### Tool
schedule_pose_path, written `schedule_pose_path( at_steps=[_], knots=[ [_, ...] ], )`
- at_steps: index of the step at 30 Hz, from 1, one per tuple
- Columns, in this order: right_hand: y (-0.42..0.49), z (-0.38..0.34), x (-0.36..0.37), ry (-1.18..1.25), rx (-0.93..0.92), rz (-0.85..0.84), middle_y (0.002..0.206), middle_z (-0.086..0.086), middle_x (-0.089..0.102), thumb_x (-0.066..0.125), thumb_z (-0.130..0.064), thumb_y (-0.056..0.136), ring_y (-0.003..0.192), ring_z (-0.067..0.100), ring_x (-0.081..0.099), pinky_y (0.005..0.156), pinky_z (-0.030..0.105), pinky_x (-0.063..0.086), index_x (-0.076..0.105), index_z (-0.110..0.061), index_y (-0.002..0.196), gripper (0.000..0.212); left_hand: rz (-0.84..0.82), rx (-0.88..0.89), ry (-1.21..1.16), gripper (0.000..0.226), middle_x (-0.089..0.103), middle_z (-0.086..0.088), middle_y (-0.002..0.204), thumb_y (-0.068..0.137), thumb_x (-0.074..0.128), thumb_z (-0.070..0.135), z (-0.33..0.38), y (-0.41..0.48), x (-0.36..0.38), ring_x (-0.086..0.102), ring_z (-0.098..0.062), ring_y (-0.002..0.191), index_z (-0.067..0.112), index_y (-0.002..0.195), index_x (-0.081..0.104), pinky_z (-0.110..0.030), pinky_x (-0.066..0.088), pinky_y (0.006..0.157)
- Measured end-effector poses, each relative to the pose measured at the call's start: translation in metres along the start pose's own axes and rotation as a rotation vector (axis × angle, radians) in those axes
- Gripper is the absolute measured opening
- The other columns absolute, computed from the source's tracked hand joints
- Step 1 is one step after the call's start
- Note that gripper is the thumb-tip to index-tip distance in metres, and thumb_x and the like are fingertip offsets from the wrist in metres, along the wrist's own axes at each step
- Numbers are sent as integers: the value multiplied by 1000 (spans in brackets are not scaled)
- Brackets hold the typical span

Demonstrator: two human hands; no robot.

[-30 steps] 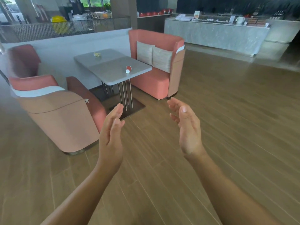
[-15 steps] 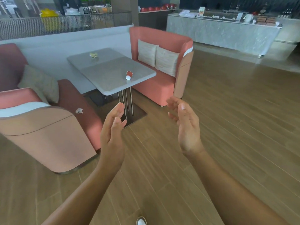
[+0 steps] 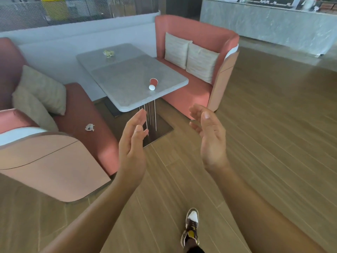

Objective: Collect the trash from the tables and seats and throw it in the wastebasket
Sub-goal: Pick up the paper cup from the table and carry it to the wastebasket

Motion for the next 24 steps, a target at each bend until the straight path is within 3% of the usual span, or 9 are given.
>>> schedule_pose_path(
  at_steps=[7,12,18,24],
  knots=[
    [127,71,16,20,50,-93,135,-10,71,49,-59,96,131,10,63,112,49,51,66,-23,134,56,28,9,68,51,62,15,147,100,40,43,-66,107,22,53,-8,143,27,145,58,-35,49,115],
    [238,113,30,9,121,-184,134,-13,71,49,-62,94,130,6,62,114,47,50,67,-24,136,59,96,4,117,50,61,13,148,102,42,43,-109,194,45,52,-10,144,26,145,59,-45,47,116],
    [328,153,41,23,190,-263,131,-19,71,51,-70,92,128,3,63,116,46,47,69,-46,122,42,193,-46,134,47,61,17,147,101,43,48,-143,273,64,53,-6,142,35,141,61,-38,48,114],
    [402,197,42,-16,242,-251,130,-19,71,51,-77,90,126,4,63,115,48,48,70,-58,116,37,240,-83,173,53,62,18,146,98,44,50,-178,339,74,53,-7,141,28,144,60,-50,45,118]
  ],
)
Point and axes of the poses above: each hand's wrist, its own y-axis towards the middle knuckle, its own x-axis out of the palm, z = x × y, the point moved 1 cm from there along y, towards the middle knuckle
